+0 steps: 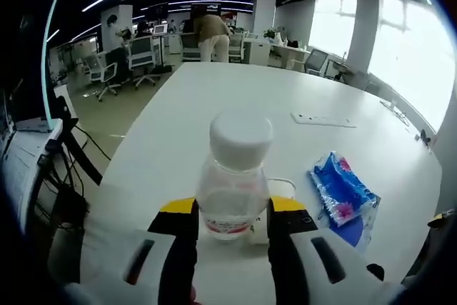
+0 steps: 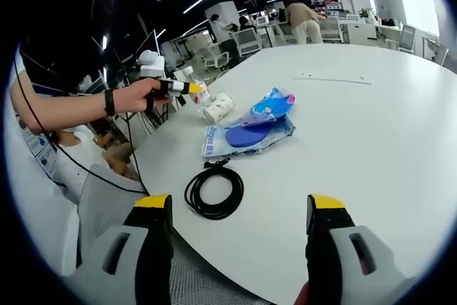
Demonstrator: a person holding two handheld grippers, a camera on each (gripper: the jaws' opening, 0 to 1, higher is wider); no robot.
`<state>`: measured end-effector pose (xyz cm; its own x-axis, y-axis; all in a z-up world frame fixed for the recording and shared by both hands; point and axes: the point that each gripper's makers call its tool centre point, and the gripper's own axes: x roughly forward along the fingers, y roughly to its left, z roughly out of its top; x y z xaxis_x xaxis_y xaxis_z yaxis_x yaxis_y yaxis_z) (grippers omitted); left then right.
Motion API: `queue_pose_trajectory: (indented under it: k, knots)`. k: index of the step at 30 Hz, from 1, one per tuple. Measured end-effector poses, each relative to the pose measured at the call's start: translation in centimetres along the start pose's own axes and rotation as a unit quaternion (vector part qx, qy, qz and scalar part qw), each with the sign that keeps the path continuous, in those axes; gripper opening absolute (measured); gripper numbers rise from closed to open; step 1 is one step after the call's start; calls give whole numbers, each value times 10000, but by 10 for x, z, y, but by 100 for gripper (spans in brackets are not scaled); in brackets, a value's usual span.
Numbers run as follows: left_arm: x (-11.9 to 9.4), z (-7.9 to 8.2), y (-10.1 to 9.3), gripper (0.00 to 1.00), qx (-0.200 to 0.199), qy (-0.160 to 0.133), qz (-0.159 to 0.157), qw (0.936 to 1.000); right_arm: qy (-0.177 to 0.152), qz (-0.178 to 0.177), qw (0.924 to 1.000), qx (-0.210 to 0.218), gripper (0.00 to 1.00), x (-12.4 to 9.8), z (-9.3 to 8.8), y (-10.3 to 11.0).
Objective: Arrange the tabletop items into an orderly group along one side of the table until the central work area is clear of visible clutter.
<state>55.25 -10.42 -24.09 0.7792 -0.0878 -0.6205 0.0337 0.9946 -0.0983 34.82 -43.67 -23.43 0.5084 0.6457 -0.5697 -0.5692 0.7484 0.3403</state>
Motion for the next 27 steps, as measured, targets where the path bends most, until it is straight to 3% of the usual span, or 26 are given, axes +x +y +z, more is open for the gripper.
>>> queue_pose_trajectory:
  k: [10,27]
  knots:
    - [-7,-4,-3,42,24,55,-75,10000,-16,-2,10000,21,76,-1,0,-1]
    - [-44,-17,9,41,161,52,14,9999,-130,146,9998,105,76,8,6,4]
